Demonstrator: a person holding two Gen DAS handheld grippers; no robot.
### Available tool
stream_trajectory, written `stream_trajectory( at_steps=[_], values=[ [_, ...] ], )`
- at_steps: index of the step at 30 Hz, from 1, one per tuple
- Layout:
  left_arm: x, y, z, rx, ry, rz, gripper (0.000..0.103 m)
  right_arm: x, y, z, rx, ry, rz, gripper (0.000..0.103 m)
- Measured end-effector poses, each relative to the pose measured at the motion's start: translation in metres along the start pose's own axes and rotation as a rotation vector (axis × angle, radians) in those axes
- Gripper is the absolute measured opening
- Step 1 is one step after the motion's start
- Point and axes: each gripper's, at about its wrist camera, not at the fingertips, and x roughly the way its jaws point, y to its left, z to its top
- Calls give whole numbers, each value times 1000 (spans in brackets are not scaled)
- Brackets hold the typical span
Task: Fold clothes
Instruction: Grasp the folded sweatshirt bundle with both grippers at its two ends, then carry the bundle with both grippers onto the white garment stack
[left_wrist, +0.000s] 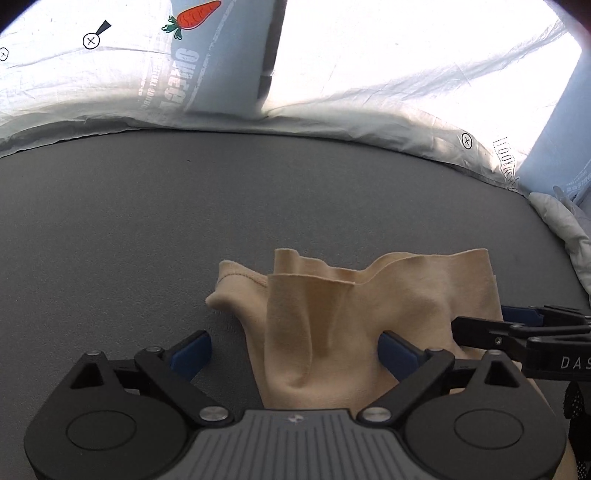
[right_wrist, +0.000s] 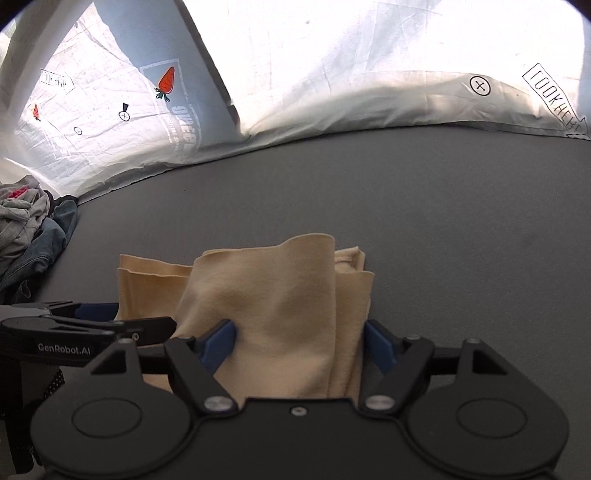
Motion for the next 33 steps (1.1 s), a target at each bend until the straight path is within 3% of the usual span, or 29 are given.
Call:
stream_trajectory(
  at_steps=[1,2,3,5,6,12,19,25,33],
  values=[
    [0,-1,1,-8,-14,-6,77,2,2,3,-5,3,3,72],
    [-1,-2,2,-23,-19,-31,69,5,3,5,-7,6,6,62],
    [-2,-3,3,-51,-26,-50,52,5,5,7,-7,6,15,58],
    [-6,-7,5,-104,-35,-91,26,3,8,8,-5,5,39,31],
    [-9,-10,6,-123,-33,-120,19,0,11,8,-5,-1,44,29],
    [-79,-47,-10,-89,-167,-222,18,-54,40,-9,28,-122,32,25],
    [-171,-66,-38,-79,-309,-308,18,-157,68,-42,31,-323,-27,25],
    [-219,-79,-60,-58,-354,-405,17,-223,95,-74,5,-430,-152,24],
    [-249,-111,-94,-22,-326,-587,17,-293,100,-124,83,-486,-326,24]
  ],
)
